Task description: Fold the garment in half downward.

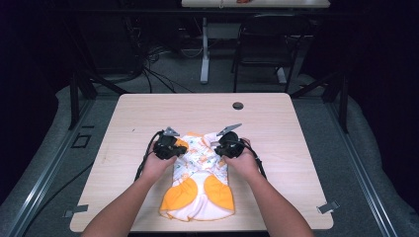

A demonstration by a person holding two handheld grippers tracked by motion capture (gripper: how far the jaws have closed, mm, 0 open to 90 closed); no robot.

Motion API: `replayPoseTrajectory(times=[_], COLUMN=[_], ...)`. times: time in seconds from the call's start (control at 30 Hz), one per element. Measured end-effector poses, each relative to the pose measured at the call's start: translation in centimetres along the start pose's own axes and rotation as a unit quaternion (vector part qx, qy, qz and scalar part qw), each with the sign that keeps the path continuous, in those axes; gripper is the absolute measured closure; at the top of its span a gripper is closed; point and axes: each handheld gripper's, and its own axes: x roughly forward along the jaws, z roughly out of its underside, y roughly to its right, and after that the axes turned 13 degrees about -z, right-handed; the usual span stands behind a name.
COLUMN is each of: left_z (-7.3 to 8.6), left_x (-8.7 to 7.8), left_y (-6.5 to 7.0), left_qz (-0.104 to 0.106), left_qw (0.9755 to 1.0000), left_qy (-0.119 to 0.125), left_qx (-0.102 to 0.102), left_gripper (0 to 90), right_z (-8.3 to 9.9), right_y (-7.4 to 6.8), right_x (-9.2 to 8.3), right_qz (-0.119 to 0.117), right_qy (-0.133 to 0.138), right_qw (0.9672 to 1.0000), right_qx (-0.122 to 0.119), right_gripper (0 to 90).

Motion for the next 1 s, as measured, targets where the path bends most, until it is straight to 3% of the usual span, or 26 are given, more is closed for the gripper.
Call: replayPoseTrajectory(times=[0.13, 0.27, 0.43, 0.6, 0.73, 0.8, 0.87, 1.0], left_z=[1.1, 1.8, 2.1, 0.4, -1.5, -2.2, -2.7, -2.6], left_x=[0.6, 0.1, -0.6, -1.9, -2.6, -2.2, -1.4, 0.6], left_y=[0.5, 0.8, 1.1, 0.3, -0.7, -1.2, -1.4, -1.7], left_qz=[-0.003, 0.000, 0.005, 0.017, 0.003, -0.004, -0.011, -0.039], left_qw=[0.9998, 0.9999, 0.9996, 0.9997, 0.9998, 0.9996, 0.9996, 0.9991], left_qy=[-0.017, -0.013, -0.023, -0.002, 0.017, 0.028, 0.027, 0.013], left_qx=[0.010, 0.007, 0.017, 0.017, 0.010, 0.003, -0.001, -0.008], left_gripper=[88.1, 88.9, 87.9, 87.8, 86.1, 79.6, 77.1, 62.0], right_z=[1.1, 1.8, 1.7, 0.4, -1.4, -2.2, -2.4, -2.5], right_y=[-0.2, -0.6, -1.7, -1.6, -0.7, 0.2, 0.5, 1.4], right_x=[0.8, 1.0, 0.5, -0.9, -1.9, -1.5, -1.4, -0.1], right_qz=[-0.002, -0.008, -0.020, -0.019, 0.005, 0.026, 0.032, 0.041], right_qy=[-0.011, -0.006, -0.027, 0.002, 0.013, 0.014, 0.010, 0.005], right_qw=[0.9999, 0.9999, 0.9991, 0.9994, 0.9996, 0.9995, 0.9994, 0.9990], right_qx=[0.001, 0.000, -0.024, -0.029, -0.023, -0.011, -0.003, 0.017], right_gripper=[80.8, 81.7, 79.3, 79.0, 75.1, 69.5, 67.8, 58.5])
